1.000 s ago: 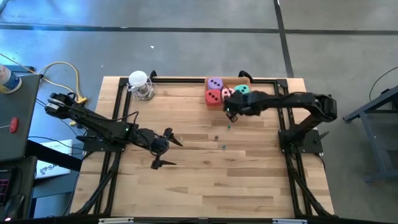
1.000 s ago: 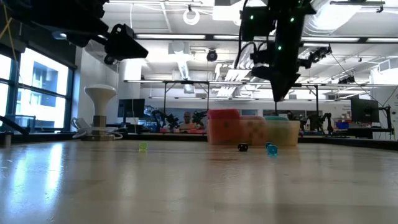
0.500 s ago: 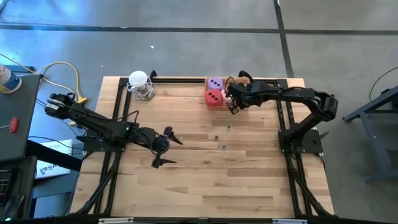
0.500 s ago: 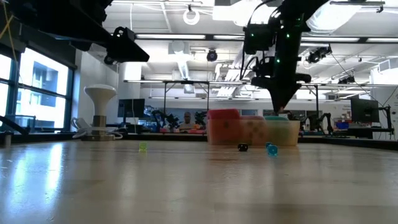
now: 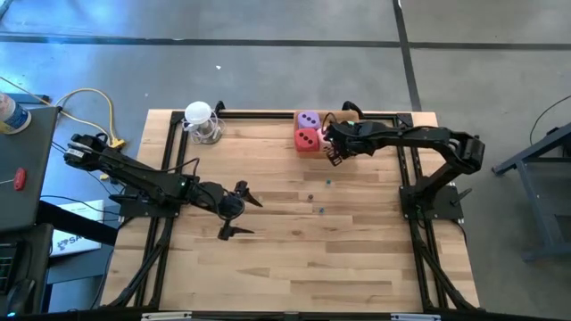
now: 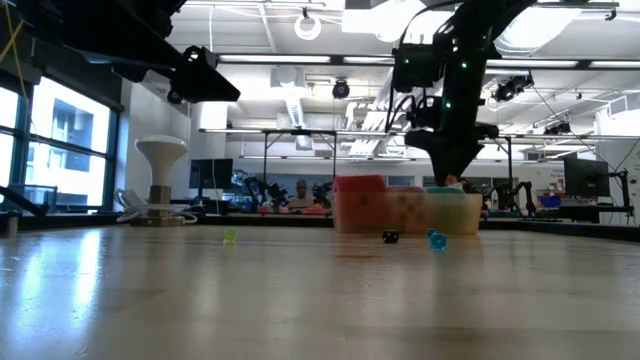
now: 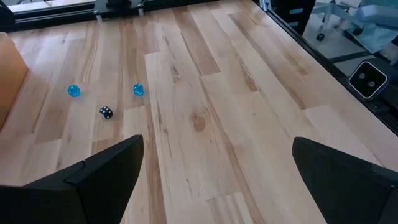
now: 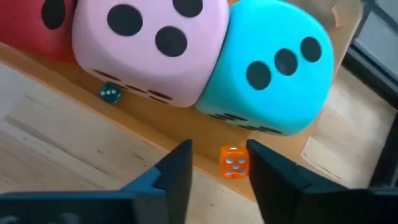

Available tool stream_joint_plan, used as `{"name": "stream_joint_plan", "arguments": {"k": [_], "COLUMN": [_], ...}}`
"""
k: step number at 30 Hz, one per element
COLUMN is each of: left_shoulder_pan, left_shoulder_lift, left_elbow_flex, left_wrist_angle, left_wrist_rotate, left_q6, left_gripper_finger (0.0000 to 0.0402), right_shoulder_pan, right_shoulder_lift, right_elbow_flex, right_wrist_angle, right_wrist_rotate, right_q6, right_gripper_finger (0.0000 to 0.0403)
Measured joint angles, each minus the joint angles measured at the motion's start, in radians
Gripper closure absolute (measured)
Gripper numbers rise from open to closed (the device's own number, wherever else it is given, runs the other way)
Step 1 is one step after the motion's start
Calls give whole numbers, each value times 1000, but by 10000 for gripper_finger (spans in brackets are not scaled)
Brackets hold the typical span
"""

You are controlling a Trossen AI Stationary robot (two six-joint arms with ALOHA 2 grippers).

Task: Pick & Place Dice
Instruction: Put the small orange die into the orange bin

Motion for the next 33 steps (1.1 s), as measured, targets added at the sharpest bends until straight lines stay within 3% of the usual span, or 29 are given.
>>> {"name": "stream_joint_plan", "arguments": {"k": [7,12,21,33], "left_shoulder_pan": [0,0,0,0], "left_shoulder_lift": [0,0,0,0], "left_elbow_flex": [0,0,0,0], "left_wrist_angle": [0,0,0,0], "left_wrist_rotate": [0,0,0,1], "left_q6": [-40,-47,-53,-83], "left_gripper_finger": [2,2,2,2], "right_shoulder_pan": [-1,-1,0,-35], "right_shoulder_lift": [0,0,0,0], "right_elbow_flex": [0,0,0,0], "right_wrist_angle": [2,12,61,-32], "right_wrist_rotate": [33,11,-10,6], "right_q6": [0,10,31,171], "right_gripper_finger": [174,146,147,149]}}
